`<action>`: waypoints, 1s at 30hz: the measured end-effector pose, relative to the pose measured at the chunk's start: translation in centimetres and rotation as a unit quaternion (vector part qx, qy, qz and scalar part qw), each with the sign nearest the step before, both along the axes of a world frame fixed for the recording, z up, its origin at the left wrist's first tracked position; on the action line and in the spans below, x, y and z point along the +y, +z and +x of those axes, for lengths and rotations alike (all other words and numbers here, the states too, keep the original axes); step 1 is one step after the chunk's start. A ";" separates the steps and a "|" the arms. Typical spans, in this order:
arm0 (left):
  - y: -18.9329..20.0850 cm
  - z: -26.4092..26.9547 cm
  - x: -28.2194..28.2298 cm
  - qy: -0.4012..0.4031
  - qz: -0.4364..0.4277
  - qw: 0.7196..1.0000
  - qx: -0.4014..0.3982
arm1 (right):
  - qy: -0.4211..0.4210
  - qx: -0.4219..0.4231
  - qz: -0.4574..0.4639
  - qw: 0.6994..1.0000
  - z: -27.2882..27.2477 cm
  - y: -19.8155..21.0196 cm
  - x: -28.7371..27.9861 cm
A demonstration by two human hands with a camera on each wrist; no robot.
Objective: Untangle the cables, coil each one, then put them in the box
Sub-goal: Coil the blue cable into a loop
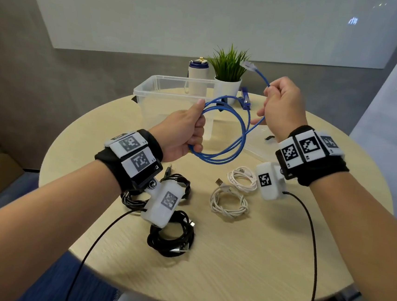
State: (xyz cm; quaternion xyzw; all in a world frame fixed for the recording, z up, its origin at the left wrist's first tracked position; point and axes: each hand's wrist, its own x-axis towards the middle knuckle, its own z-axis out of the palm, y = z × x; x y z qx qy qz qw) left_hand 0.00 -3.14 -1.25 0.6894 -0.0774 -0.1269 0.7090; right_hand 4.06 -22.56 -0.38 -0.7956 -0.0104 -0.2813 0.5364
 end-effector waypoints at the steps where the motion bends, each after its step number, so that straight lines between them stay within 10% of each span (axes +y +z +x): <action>1: 0.1 0.0 0.0 0.000 -0.004 1.000 -0.002 | -0.002 -0.003 -0.005 1.000 0.1 0.1 -0.3; 8: 0.4 0.1 0.3 0.007 0.011 1.000 -0.015 | -0.002 0.002 -0.001 1.000 0.2 0.0 -1.3; 20: 0.7 0.7 -0.8 0.048 -0.100 0.994 -0.020 | 0.255 0.132 0.237 0.928 -2.2 -1.0 3.4; 30: 0.9 1.7 0.5 0.021 -0.169 0.981 0.087 | 0.253 0.137 0.141 0.947 -2.7 -0.9 3.8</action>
